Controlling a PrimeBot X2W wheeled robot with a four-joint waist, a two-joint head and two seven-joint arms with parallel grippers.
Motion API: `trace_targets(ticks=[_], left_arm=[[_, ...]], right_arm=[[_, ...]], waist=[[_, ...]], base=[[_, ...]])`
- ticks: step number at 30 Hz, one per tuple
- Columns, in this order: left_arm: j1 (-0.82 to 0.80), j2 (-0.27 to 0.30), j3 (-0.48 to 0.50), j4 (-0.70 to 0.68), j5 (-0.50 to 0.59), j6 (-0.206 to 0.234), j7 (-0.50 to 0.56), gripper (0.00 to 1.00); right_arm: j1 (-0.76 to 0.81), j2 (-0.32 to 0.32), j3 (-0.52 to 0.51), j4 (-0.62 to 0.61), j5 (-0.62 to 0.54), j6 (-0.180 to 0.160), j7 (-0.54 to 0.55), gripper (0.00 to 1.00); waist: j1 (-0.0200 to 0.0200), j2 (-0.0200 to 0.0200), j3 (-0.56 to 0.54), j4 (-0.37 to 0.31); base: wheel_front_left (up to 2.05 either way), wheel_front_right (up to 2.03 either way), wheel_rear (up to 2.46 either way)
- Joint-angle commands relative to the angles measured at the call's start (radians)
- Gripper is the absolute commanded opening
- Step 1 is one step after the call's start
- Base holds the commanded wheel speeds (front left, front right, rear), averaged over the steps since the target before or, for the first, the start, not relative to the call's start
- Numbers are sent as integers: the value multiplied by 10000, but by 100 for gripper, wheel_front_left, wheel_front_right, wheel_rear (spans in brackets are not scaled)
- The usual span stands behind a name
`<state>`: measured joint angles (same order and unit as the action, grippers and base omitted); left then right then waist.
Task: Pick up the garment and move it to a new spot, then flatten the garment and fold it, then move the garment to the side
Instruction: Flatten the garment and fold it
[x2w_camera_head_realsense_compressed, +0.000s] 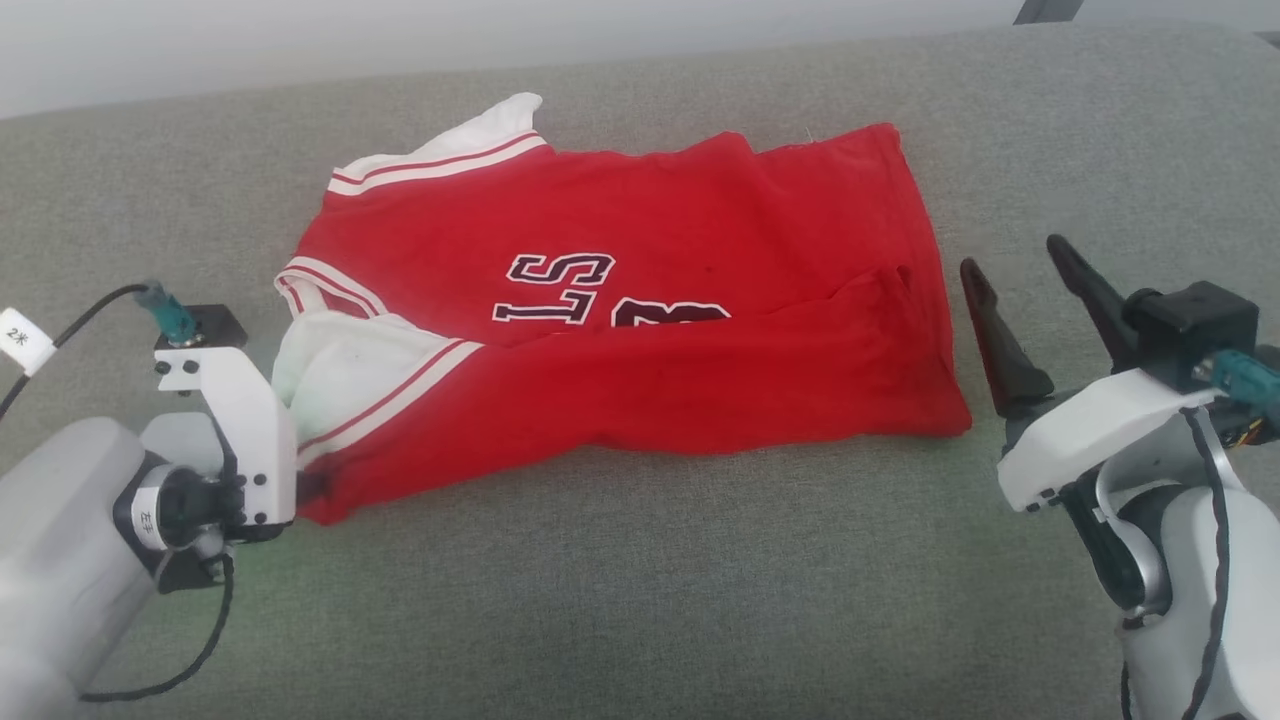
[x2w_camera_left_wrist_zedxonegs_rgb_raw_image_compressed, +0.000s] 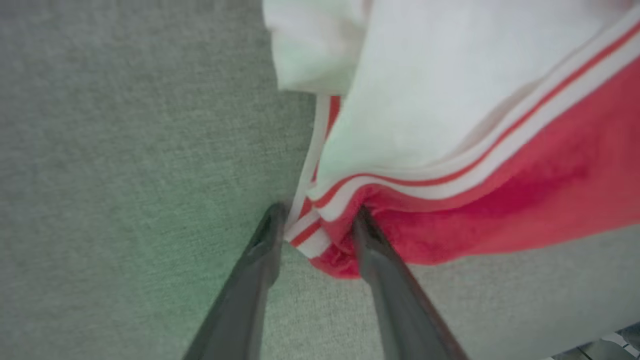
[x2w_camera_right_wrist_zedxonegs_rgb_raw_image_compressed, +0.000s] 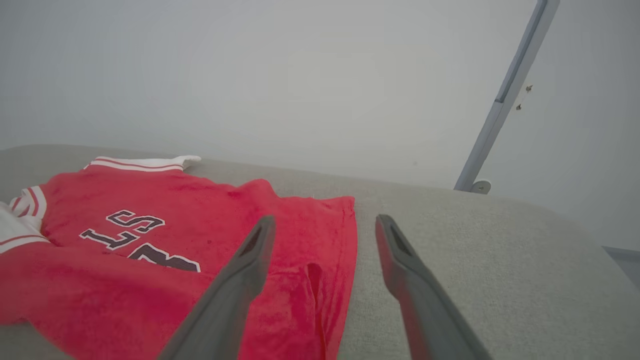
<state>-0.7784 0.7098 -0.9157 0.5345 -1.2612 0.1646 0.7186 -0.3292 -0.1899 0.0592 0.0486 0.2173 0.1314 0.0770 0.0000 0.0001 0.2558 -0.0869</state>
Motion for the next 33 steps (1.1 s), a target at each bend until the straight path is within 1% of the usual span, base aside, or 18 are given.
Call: trace_targets(ticks=[1, 2, 4, 11, 12, 18, 22, 24, 25, 26, 27, 33], left_arm=[[306, -362, -259, 325, -53, -101, 96, 0], [263, -386, -265, 415, -41, -165, 61, 0], [169, -487, -232, 541, -77, -287, 10, 0], [-311, -907, -213, 877, 75, -525, -176, 0], [-311, -907, -213, 877, 75, -525, -176, 0], [-636, -1275, -238, 1074, 206, -759, -352, 0], [-754, -1449, -272, 1239, 248, -894, -417, 0], [-821, -1569, -266, 1341, 273, -1001, -511, 0], [-844, -1604, -270, 1384, 290, -1032, -536, 0], [-861, -1632, -279, 1426, 296, -1072, -572, 0], [-872, -1665, -269, 1469, 288, -1115, -594, 0], [-1002, -1610, -273, 1639, 345, -1296, -669, 0]], right_arm=[[116, -65, 50, -73, 260, -14, 378, 100], [148, -43, 34, -19, 401, -14, 727, 100], [136, -210, 159, 69, 583, -14, 1469, 100], [-275, -498, 205, 732, 1415, -13, 4283, 100], [-275, -498, 205, 732, 1415, -13, 4283, 100], [-732, -804, 196, 1399, 1556, -13, 6207, 100], [-929, -889, 196, 1870, 1554, -13, 7169, 100], [-1023, -815, 230, 2227, 1684, -8, 7658, 100], [-1049, -860, 305, 2353, 1602, -8, 7800, 93], [-1070, -884, 303, 2483, 1573, -8, 7887, 37], [-1096, -898, 310, 2606, 1530, -8, 8007, 0], [-1405, -986, 107, 2646, 1480, -16, 7875, 0]], waist=[[0, -1, 27, 18], [0, -1, 41, 31], [0, -1, 89, 87], [0, -1, 311, 405], [0, -1, 311, 405], [0, -1, 508, 741], [0, -1, 579, 919], [0, -1, 631, 1014], [0, -1, 647, 1041], [0, -1, 661, 1065], [0, -1, 669, 1087], [0, -1, 645, 1155]], base=[[0, 0, 0], [0, 0, 0], [0, 0, 0], [0, 0, 0], [0, 0, 0], [0, 0, 0], [0, 0, 0], [0, 0, 0], [0, 0, 0], [0, 0, 0], [0, 0, 0], [0, 0, 0]])
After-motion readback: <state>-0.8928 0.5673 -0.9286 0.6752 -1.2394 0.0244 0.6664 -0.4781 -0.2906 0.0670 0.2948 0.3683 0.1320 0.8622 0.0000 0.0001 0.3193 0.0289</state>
